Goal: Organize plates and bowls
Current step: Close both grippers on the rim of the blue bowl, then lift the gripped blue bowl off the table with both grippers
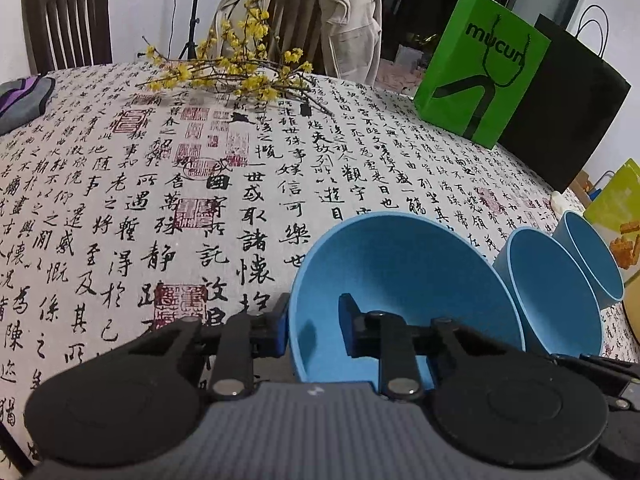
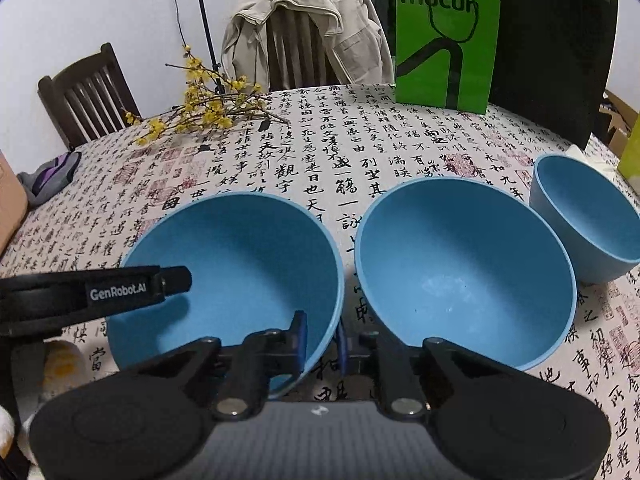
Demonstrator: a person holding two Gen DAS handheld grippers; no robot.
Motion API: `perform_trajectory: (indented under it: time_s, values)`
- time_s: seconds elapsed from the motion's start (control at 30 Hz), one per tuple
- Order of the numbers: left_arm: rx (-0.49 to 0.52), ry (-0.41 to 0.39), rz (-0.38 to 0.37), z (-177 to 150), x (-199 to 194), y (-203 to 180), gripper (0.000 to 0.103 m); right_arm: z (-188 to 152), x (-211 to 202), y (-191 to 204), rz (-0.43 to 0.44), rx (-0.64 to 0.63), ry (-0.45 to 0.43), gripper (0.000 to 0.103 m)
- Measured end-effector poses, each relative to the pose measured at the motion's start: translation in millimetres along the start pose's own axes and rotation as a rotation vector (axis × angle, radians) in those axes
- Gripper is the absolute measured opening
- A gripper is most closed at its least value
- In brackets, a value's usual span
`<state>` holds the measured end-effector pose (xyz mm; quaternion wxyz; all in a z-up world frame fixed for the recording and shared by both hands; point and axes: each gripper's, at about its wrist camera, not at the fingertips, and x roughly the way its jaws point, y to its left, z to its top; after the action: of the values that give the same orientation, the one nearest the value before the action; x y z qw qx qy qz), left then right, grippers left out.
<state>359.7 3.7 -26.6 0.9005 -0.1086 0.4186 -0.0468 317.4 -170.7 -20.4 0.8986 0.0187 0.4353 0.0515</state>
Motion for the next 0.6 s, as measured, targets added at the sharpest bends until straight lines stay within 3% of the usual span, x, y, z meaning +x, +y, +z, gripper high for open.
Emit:
perform_trajectory:
  time_s: [0.6]
  values:
    - [0.036, -0.042, 0.027, -2.9, -6.4, -4.8, 0.025, 2.4, 3.7, -0.8, 0.015, -0.03, -0.003, 0.014]
